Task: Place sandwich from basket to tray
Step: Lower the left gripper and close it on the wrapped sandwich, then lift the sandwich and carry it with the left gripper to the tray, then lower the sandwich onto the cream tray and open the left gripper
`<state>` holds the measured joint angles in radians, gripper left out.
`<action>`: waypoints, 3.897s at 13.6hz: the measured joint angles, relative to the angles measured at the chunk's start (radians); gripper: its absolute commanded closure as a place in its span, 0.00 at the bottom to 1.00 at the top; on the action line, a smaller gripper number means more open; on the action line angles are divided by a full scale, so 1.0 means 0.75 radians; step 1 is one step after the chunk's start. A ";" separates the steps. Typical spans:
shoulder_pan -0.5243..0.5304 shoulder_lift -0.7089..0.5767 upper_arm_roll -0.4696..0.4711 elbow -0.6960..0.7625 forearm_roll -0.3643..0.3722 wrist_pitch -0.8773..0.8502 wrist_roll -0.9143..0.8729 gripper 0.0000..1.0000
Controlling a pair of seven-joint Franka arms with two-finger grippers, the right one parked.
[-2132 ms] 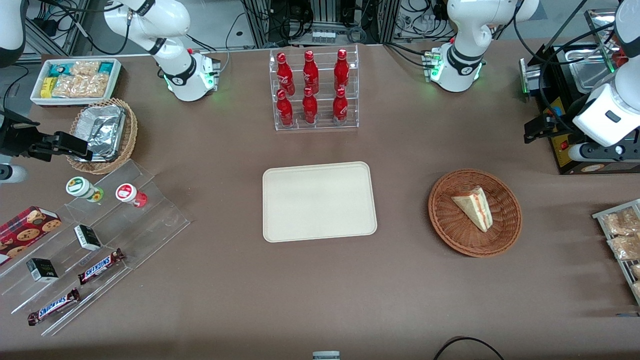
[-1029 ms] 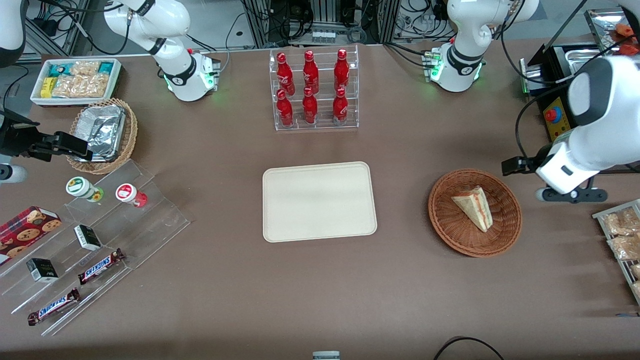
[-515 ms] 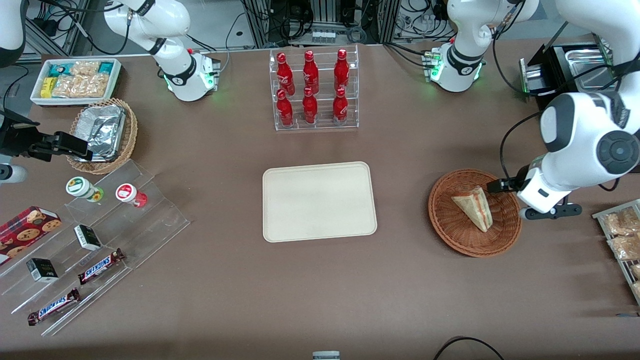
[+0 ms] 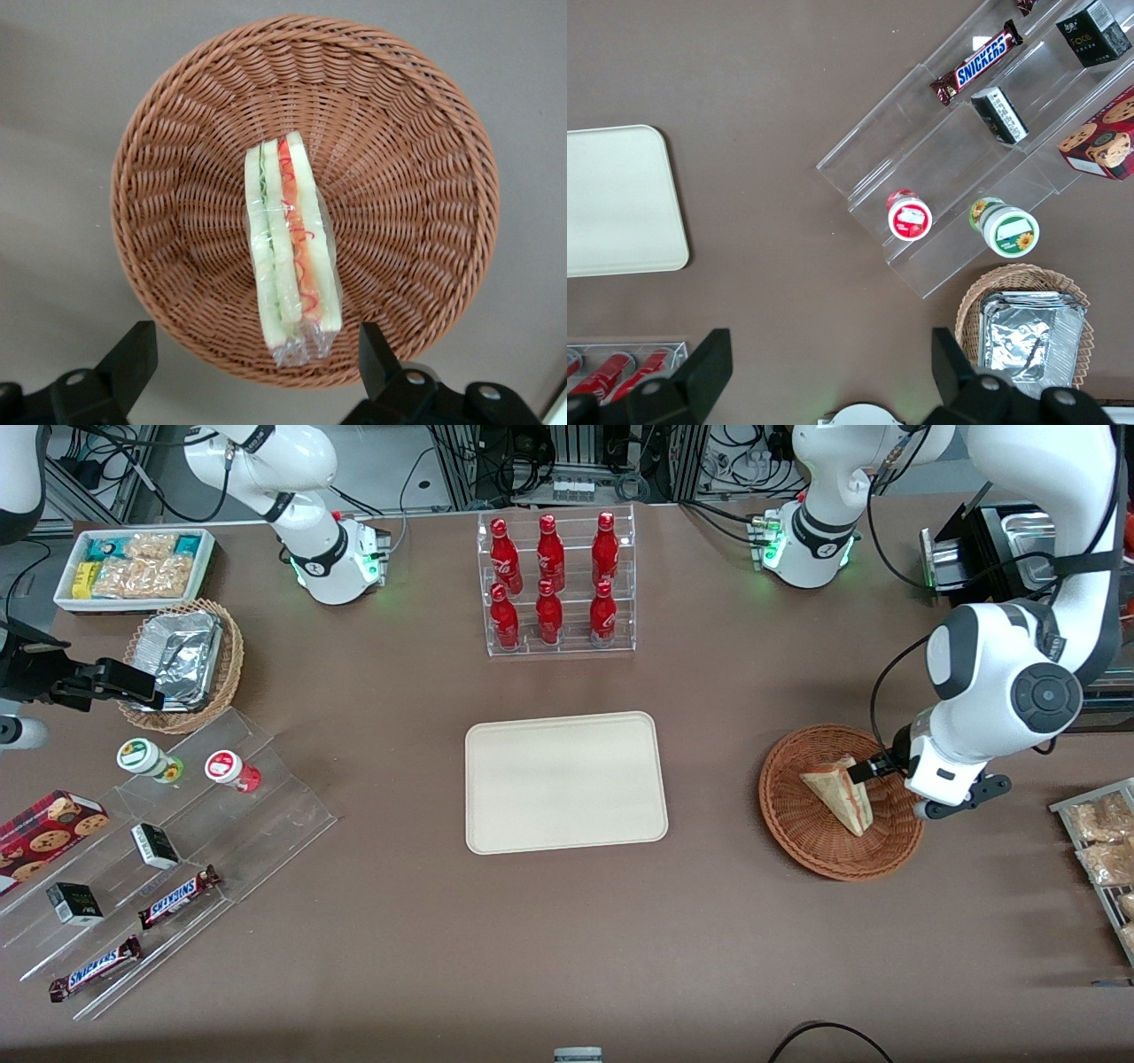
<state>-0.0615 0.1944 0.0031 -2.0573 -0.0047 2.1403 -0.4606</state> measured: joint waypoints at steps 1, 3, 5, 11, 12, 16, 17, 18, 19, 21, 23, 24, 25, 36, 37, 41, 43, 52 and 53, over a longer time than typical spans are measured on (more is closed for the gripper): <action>-0.008 0.001 -0.003 -0.033 -0.001 0.053 -0.052 0.00; -0.025 0.010 -0.008 -0.080 -0.001 0.114 -0.135 0.00; -0.050 0.026 -0.009 -0.090 -0.001 0.133 -0.166 0.00; -0.063 0.068 -0.008 -0.120 -0.001 0.197 -0.181 0.00; -0.063 0.074 -0.006 -0.133 -0.001 0.218 -0.182 0.00; -0.062 0.099 -0.001 -0.148 -0.001 0.248 -0.183 0.42; -0.062 0.101 -0.001 -0.148 -0.001 0.250 -0.186 0.60; -0.061 0.102 0.000 -0.148 -0.001 0.251 -0.187 0.74; -0.061 0.102 0.001 -0.149 -0.001 0.251 -0.188 0.87; -0.061 0.102 0.003 -0.149 -0.002 0.252 -0.189 1.00; -0.061 0.096 0.003 -0.149 -0.002 0.252 -0.198 1.00; -0.061 0.089 0.003 -0.148 -0.002 0.248 -0.199 1.00; -0.061 0.076 0.003 -0.146 -0.002 0.238 -0.200 1.00; -0.342 -0.004 -0.046 0.025 -0.002 0.000 -0.269 1.00; -0.386 -0.002 -0.047 0.036 -0.002 -0.006 -0.271 1.00; -0.568 0.050 -0.050 0.100 -0.003 -0.010 -0.275 1.00; -0.656 0.112 -0.050 0.182 -0.032 -0.012 -0.282 1.00; -0.904 0.524 -0.052 0.682 -0.108 -0.063 -0.392 1.00; -0.915 0.570 -0.052 0.743 -0.120 -0.091 -0.394 1.00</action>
<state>-0.7476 0.6215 -0.0358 -1.4998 -0.0950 2.0717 -0.7560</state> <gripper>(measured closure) 0.850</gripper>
